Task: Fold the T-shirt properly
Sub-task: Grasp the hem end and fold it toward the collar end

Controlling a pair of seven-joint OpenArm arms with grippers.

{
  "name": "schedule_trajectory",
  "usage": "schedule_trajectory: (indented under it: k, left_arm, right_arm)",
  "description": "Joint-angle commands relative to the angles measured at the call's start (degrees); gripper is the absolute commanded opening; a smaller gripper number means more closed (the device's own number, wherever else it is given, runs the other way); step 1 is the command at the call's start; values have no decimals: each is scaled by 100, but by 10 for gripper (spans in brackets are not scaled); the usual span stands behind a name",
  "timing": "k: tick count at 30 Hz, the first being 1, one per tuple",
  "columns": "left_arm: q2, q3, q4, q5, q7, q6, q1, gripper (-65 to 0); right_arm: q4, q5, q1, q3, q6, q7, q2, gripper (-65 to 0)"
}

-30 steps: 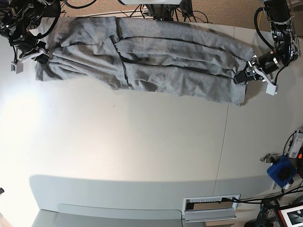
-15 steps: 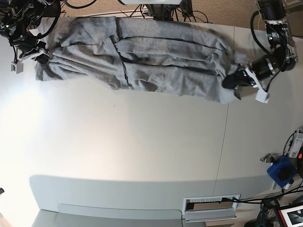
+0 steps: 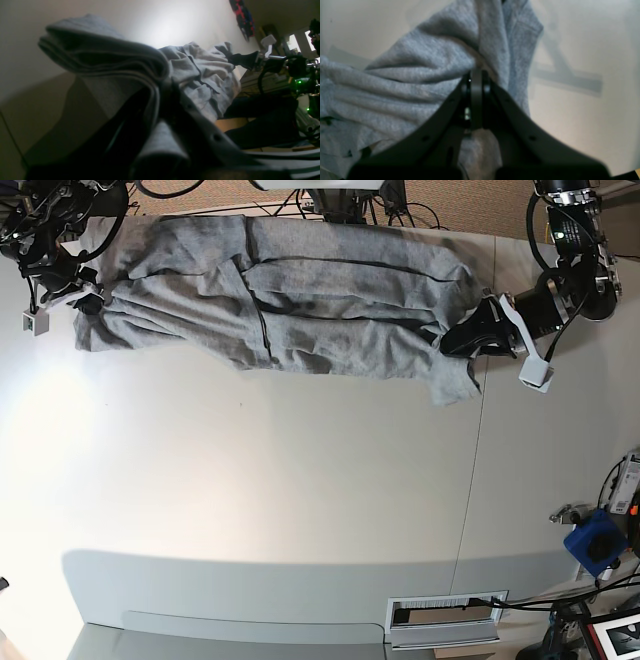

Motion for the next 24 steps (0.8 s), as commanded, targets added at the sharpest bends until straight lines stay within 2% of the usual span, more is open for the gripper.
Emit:
schedule_trajectory:
  k: [1, 6, 11, 19, 24]
  left_arm:
    - [-63, -20, 103, -297, -4, -28, -28, -650]
    - [17, 284, 103, -675, 267, -28, -28, -650]
    - [20, 1276, 103, -662, 256, -28, -59, -650]
    - [470, 2393, 103, 188, -166, -28, -404, -650]
    - [610, 3047, 103, 831, -566, -28, -597, -650]
  right_arm:
    - [85, 103, 15, 26, 20, 70, 96, -650]
    - [85, 103, 15, 26, 20, 68, 96, -650]
    - [85, 103, 15, 26, 17, 68, 94, -650]
    - [85, 103, 15, 26, 17, 66, 96, -650]
    - [85, 103, 15, 26, 20, 66, 96, -650]
